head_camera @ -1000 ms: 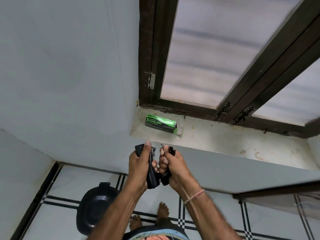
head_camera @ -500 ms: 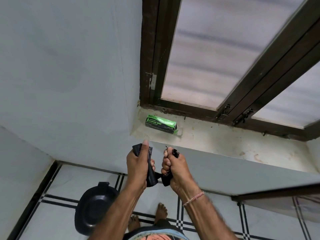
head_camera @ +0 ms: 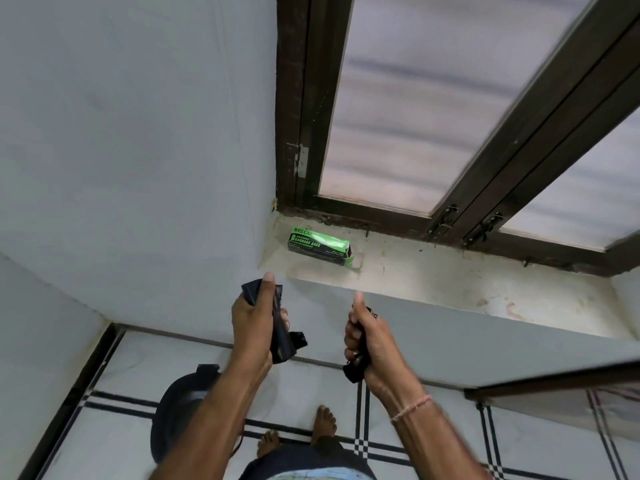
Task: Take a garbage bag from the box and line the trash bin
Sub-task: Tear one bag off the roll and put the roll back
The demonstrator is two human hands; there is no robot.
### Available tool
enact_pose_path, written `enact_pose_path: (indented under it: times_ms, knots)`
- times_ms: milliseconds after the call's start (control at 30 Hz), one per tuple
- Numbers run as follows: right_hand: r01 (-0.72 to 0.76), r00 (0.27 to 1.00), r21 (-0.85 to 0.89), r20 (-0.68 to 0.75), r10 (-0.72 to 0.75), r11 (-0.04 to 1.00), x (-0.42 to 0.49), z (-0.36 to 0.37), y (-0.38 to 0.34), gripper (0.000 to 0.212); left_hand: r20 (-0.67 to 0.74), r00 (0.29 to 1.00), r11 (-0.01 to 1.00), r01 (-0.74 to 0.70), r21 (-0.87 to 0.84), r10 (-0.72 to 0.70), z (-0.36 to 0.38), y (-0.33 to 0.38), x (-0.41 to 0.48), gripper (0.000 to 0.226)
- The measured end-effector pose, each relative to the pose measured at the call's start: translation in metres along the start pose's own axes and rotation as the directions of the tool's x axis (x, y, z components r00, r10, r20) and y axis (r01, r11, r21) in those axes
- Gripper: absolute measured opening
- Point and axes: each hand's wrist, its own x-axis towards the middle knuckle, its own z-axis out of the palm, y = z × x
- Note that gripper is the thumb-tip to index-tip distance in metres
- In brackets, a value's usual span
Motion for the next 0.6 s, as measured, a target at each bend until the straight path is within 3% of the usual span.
enact_pose_path:
  times_ms: [100, 167, 267, 333, 500, 600]
  knots:
    - [0.049, 0.999, -0.063, 0.022, -0.048, 0.997, -0.002, 0.001, -0.008, 0.049, 0.051, 0.998, 0.994, 0.052, -0.094, -0.048, 0.004, -0.002, -0.001, 0.036]
    - [0.145, 0.989, -0.236, 0.041, -0.139, 0.961, -0.006, 0.006, -0.009, 0.047, 0.125, 0.985, 0.971, 0.139, -0.193, -0.116, 0.016, -0.006, -0.005, 0.027]
    - [0.21, 0.971, -0.445, 0.202, -0.131, 0.87, -0.014, 0.005, -0.008, 0.042, 0.217, 0.965, 0.92, 0.215, -0.328, -0.148, 0.033, -0.007, -0.004, 0.013]
    - [0.245, 0.956, -0.436, 0.258, -0.141, 0.866, -0.014, 0.001, -0.007, 0.044, 0.228, 0.967, 0.913, 0.193, -0.36, -0.115, 0.045, -0.007, -0.002, 0.011]
    - [0.301, 0.952, -0.261, 0.132, -0.276, 0.917, 0.004, -0.015, -0.024, 0.024, 0.246, 0.966, 0.977, 0.121, -0.173, -0.076, 0.073, -0.003, -0.002, 0.026]
    - [0.311, 0.95, -0.2, 0.087, -0.3, 0.929, 0.022, -0.037, -0.042, 0.018, 0.196, 0.979, 0.997, 0.055, 0.045, -0.062, 0.09, 0.005, 0.011, 0.034]
